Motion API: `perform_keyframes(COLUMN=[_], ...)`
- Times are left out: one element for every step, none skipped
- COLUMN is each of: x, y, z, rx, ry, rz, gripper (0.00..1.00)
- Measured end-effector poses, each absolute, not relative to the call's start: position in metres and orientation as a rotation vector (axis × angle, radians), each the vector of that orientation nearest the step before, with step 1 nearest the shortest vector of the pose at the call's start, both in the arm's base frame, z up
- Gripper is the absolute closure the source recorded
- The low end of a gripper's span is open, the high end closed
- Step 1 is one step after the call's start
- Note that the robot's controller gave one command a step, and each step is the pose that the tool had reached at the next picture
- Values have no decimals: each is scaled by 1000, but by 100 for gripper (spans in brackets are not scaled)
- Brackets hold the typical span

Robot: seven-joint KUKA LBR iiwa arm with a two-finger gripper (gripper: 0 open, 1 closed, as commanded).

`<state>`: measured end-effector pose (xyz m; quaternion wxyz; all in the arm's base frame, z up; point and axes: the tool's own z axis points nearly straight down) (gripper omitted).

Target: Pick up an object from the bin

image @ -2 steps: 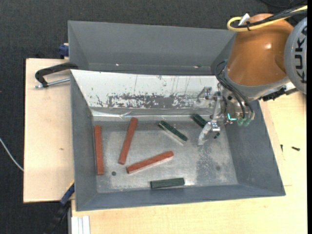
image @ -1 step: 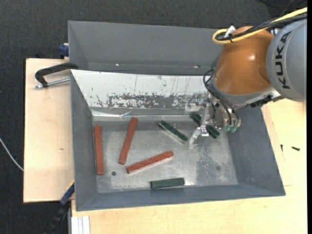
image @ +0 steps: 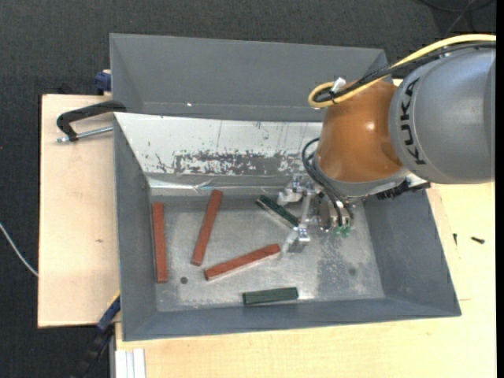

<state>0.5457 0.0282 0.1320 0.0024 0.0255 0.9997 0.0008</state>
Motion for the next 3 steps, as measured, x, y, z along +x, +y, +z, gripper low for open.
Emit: perform_keyframes(x=[541,545,545], y=[32,33,33], z=[77,74,75], rx=[-90,-87,-87], ry=[3149,3124,3124], rz=[2,3,3], gripper=[100,0,0])
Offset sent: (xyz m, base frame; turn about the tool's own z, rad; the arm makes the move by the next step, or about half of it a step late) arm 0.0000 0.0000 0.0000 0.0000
